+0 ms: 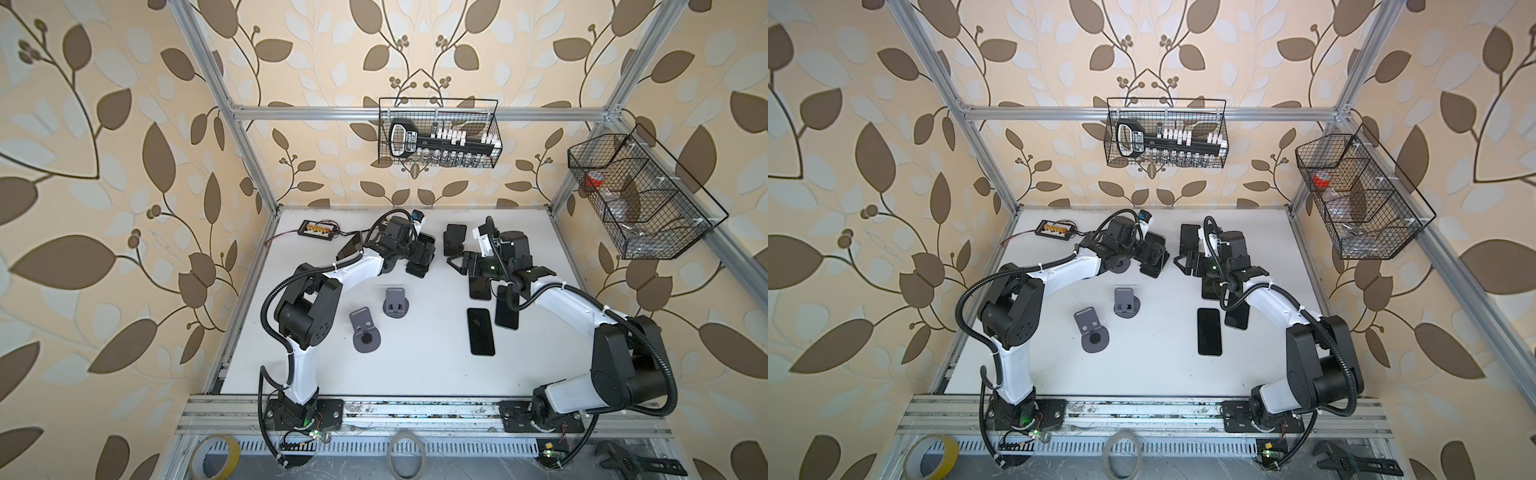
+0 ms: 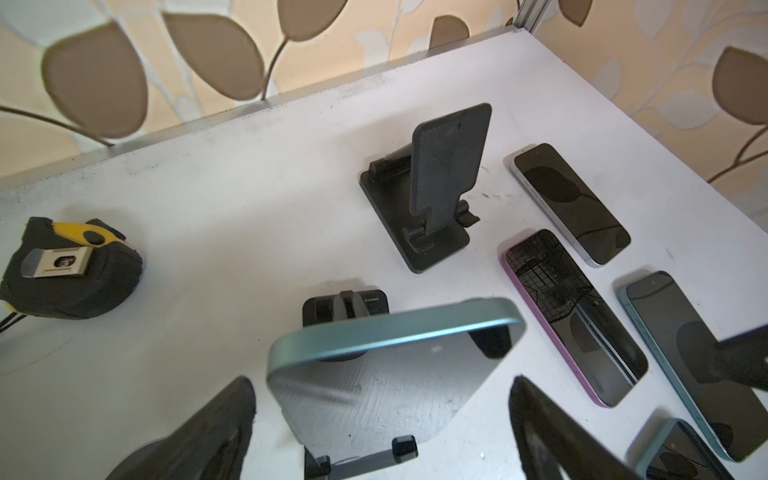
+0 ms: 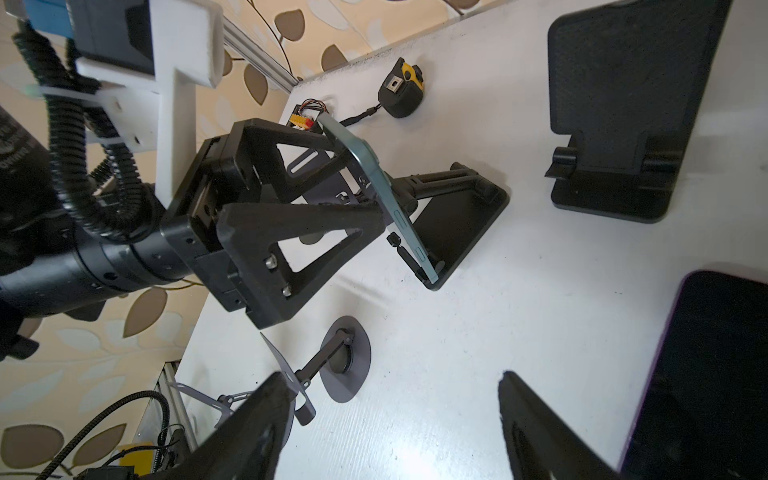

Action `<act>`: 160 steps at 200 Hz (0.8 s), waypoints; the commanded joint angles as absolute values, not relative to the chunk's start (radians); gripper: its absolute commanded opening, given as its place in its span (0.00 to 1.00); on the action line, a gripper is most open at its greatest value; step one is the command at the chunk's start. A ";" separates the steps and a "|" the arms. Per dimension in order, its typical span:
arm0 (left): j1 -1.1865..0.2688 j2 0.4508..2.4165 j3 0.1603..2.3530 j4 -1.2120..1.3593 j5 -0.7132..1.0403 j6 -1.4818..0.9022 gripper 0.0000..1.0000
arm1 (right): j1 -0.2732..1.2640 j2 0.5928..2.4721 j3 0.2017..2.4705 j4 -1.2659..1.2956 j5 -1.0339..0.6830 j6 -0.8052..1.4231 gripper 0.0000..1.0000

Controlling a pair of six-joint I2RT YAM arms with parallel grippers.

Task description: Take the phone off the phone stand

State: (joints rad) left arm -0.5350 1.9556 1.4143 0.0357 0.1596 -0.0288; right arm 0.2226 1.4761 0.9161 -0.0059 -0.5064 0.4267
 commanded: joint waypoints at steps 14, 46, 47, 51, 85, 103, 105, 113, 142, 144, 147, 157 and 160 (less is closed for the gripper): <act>-0.532 1.969 1.465 0.083 0.178 -0.047 0.95 | 0.232 1.499 0.917 0.003 -0.532 0.433 0.80; -0.533 1.984 1.475 0.086 0.165 -0.061 0.95 | 0.233 1.507 0.916 0.000 -0.525 0.430 0.80; -0.533 1.984 1.475 0.086 0.165 -0.060 0.95 | 0.233 1.508 0.915 -0.001 -0.525 0.429 0.80; -0.534 1.986 1.476 0.087 0.163 -0.063 0.95 | 0.234 1.509 0.915 -0.003 -0.521 0.427 0.80; -0.541 1.997 1.482 0.086 0.128 -0.064 0.94 | 0.233 1.515 0.915 -0.009 -0.514 0.424 0.79; -0.543 1.997 1.483 0.084 0.108 -0.069 0.93 | 0.234 1.517 0.917 -0.013 -0.510 0.423 0.80; -0.544 1.997 1.484 0.084 0.106 -0.070 0.93 | 0.235 1.518 0.918 -0.013 -0.511 0.423 0.80; -0.545 1.997 1.485 0.086 0.101 -0.071 0.93 | 0.235 1.520 0.920 -0.018 -0.508 0.421 0.79; -0.550 2.000 1.491 0.090 0.095 -0.065 0.91 | 0.234 1.520 0.923 -0.023 -0.505 0.419 0.79; -0.550 2.000 1.491 0.091 0.095 -0.064 0.91 | 0.234 1.520 0.922 -0.022 -0.505 0.419 0.79; -0.550 2.000 1.493 0.091 0.094 -0.063 0.91 | 0.233 1.520 0.923 -0.023 -0.503 0.419 0.79; -0.549 2.000 1.494 0.093 0.091 -0.059 0.91 | 0.234 1.520 0.925 -0.028 -0.502 0.417 0.79; -0.550 2.000 1.494 0.094 0.090 -0.060 0.91 | 0.234 1.520 0.925 -0.029 -0.502 0.416 0.79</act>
